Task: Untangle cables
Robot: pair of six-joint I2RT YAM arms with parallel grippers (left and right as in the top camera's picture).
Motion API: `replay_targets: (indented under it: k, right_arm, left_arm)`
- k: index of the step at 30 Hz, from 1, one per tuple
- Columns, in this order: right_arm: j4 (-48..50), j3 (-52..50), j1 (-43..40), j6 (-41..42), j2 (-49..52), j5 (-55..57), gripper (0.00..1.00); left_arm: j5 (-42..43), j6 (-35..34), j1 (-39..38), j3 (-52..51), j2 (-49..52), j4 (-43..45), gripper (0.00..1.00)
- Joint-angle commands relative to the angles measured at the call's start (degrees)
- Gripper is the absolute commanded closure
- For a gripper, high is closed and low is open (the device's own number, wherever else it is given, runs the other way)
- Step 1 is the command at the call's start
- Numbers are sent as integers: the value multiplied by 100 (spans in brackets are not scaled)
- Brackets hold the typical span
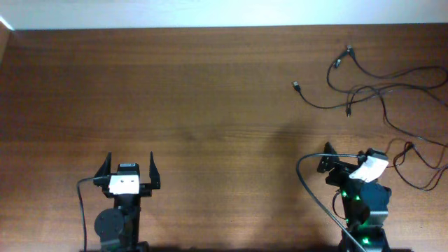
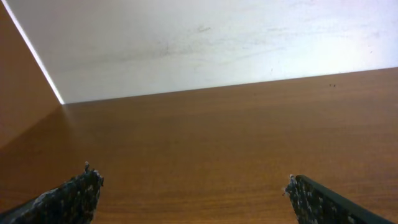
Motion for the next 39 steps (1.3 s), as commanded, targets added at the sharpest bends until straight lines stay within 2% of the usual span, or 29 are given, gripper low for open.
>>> replay_targets:
  k: [1,7,13,17,24,29,39]
  right_arm:
    - [-15,-24,-22,114,-280,68,1]
    - [-81,-24,-22,114,-544,66,1]
    - [-1506,-24,-15,-22,-1637,72,1]
    - [-2015,-24,-15,-328,-2094,66,1]
    - [-2035,-24,205,-1366,-2999,0,1]
    - [-2033,-24,286,-2323,-3060,-339,1]
    - [-2006,-24,286,-2511,-3058,-511,1]
  left_arm:
    - [-17,55,24,-11,-28,-37,1]
    - [-17,55,24,-11,-28,-37,1]
    - [-17,55,24,-11,-28,-37,1]
    - [-20,55,24,-11,-28,-37,1]
    - [-17,55,24,-11,-28,-37,1]
    - [-17,55,24,-11,-28,-37,1]
    - [-17,55,24,-11,-28,-37,1]
